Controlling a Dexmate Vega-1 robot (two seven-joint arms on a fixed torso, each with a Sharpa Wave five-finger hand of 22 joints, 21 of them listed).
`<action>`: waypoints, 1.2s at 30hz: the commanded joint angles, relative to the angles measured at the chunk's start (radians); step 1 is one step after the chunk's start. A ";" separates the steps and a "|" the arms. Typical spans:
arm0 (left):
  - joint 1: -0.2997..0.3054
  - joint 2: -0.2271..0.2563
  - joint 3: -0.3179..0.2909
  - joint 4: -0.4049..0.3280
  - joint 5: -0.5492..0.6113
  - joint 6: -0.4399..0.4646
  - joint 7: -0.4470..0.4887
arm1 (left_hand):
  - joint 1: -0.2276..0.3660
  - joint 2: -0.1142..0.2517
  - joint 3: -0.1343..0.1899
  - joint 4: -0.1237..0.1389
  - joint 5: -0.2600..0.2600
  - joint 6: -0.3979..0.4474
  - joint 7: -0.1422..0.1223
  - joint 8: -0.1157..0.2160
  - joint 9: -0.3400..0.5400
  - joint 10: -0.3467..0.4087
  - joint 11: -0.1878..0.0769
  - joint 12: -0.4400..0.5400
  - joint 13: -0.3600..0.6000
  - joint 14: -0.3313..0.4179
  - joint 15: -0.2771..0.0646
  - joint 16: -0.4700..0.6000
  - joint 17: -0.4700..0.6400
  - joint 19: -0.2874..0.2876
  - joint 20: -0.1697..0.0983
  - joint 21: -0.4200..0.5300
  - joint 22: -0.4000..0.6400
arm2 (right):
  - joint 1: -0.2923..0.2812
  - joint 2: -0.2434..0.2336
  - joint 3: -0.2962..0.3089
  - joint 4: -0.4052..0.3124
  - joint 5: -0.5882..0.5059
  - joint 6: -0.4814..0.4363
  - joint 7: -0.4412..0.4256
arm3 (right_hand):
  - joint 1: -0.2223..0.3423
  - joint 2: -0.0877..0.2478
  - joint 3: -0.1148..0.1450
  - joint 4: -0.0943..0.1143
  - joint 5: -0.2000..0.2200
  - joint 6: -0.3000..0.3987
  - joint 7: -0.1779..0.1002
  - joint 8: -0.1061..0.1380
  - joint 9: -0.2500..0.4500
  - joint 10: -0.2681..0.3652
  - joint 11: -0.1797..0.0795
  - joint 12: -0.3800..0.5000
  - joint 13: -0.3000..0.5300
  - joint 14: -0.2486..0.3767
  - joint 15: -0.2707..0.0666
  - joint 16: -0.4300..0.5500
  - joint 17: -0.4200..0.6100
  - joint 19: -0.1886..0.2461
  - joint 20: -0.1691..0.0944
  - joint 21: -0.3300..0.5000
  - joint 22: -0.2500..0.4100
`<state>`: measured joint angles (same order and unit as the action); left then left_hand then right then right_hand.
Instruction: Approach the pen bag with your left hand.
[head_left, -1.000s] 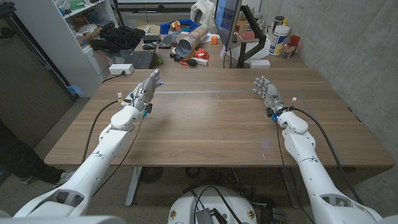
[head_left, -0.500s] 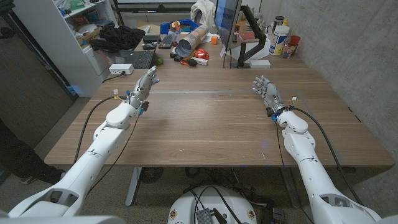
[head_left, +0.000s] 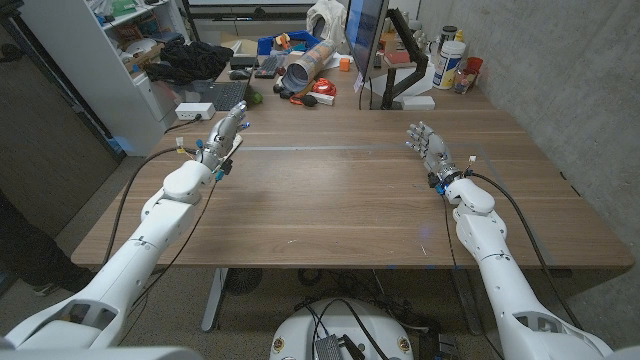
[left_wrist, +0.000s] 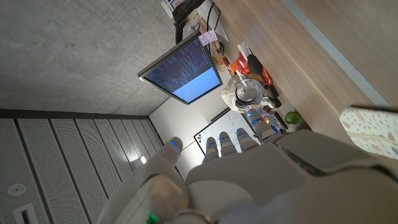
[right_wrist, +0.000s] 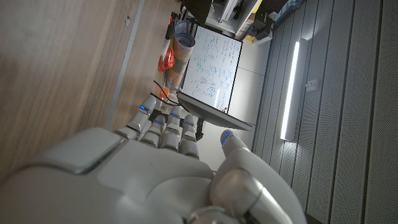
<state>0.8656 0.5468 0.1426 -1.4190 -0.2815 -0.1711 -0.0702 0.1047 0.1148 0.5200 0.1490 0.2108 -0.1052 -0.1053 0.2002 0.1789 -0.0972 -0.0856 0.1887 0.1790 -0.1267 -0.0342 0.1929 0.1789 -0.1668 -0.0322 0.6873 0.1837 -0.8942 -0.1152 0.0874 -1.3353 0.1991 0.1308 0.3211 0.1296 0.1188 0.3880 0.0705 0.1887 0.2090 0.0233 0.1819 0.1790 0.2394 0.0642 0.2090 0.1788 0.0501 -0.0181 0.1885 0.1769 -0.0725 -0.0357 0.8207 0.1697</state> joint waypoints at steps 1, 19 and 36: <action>-0.024 0.029 -0.001 0.005 0.036 -0.002 -0.001 | 0.014 0.008 0.001 -0.005 0.003 0.009 -0.002 -0.002 0.006 -0.004 0.001 0.002 0.004 0.002 -0.014 0.004 0.003 -0.006 -0.043 -0.001 0.003 | 0.003 0.004 -0.003 0.002 -0.005 -0.001 -0.005 | 0.009 0.017 -0.002 0.001 0.005 0.005 0.000 0.007 0.005 0.005 -0.001 0.004 0.006 0.006 0.003 0.002 0.003 0.005 -0.020 -0.002 0.006; -0.051 0.071 0.000 0.004 0.079 0.015 -0.009 | 0.017 0.006 0.002 -0.006 0.004 0.025 -0.002 0.001 0.006 -0.001 -0.002 0.003 0.003 0.004 -0.013 0.004 0.003 -0.004 -0.036 -0.003 0.002 | 0.012 0.006 -0.009 0.013 -0.010 0.004 -0.006 | 0.010 0.017 -0.003 0.000 0.005 0.006 0.001 0.007 0.005 0.006 0.001 0.004 0.006 0.006 0.004 0.002 0.003 0.006 -0.019 -0.006 0.006; -0.090 0.116 0.022 0.004 0.126 0.047 -0.040 | 0.020 0.004 0.002 -0.008 0.004 0.028 -0.004 -0.001 0.006 0.003 -0.003 0.004 0.003 0.007 -0.013 0.004 0.003 -0.001 -0.024 -0.004 0.002 | 0.012 0.006 -0.013 0.014 -0.009 0.008 -0.003 | 0.010 0.017 -0.003 0.001 0.005 0.007 0.001 0.007 0.005 0.006 0.002 0.004 0.006 0.006 0.005 0.001 0.003 0.008 -0.019 -0.011 0.006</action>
<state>0.7953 0.6353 0.1539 -1.4109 -0.1859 -0.1450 -0.0938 0.1127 0.1147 0.5169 0.1459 0.2108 -0.0854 -0.1072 0.2002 0.1788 -0.0972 -0.0856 0.1887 0.1790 -0.1230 -0.0378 0.1929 0.1789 -0.1668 -0.0321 0.6873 0.1837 -0.8821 -0.1096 0.0771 -1.3219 0.1899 0.1348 0.3165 0.1296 0.1188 0.3880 0.0705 0.1887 0.2090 0.0234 0.1819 0.1789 0.2393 0.0641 0.2090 0.1841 0.0501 -0.0181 0.1885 0.1771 -0.0650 -0.0359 0.8168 0.1748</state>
